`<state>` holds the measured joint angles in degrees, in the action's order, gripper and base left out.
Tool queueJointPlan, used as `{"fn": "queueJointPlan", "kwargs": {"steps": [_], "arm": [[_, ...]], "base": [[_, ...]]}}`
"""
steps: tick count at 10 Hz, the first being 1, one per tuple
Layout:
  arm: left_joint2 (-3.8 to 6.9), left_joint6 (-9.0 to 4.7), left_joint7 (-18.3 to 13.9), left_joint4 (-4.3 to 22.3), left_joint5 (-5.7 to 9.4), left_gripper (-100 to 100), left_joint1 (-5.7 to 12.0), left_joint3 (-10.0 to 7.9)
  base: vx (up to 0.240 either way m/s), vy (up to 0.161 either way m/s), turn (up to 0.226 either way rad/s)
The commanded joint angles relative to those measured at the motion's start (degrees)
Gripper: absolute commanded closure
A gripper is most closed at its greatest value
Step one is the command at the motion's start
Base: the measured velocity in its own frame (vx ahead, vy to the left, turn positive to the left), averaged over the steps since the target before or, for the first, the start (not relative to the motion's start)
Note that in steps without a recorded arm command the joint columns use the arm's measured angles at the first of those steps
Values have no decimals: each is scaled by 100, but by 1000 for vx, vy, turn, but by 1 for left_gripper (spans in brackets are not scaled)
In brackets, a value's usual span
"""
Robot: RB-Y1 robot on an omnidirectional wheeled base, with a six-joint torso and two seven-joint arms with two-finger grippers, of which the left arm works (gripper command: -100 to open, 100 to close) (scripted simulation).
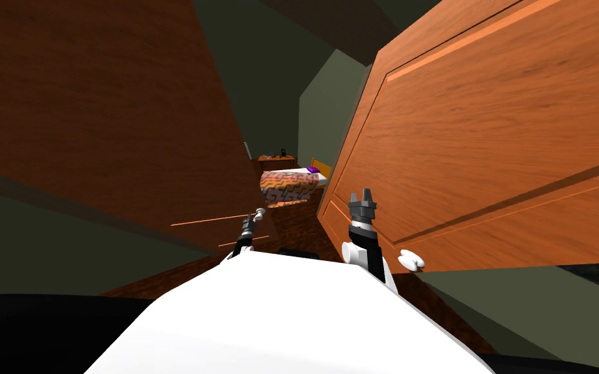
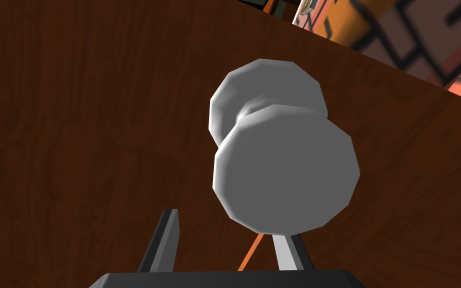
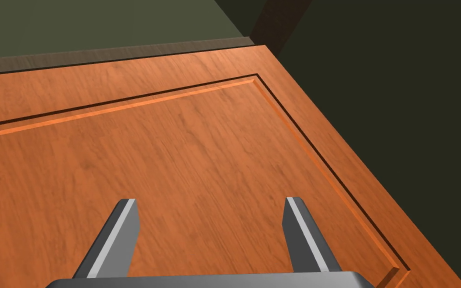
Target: Pull the door open
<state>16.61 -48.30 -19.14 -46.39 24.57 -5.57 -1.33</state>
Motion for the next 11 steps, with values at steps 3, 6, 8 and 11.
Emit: {"fn": "queueJointPlan", "kwargs": {"steps": [3, 6, 8, 11], "arm": [[-105, 9, -434, -31, 143, -100, 0, 162], [-132, 9, -847, -73, 314, -100, 4, 241], [-163, 8, -1229, -121, 509, -100, 8, 331], [-197, 7, -1663, -174, 722, -100, 13, 429]], "base": [[-71, 2, -40], [-43, -20, -60], [-56, -14, -37], [-63, 8, -36]]}}
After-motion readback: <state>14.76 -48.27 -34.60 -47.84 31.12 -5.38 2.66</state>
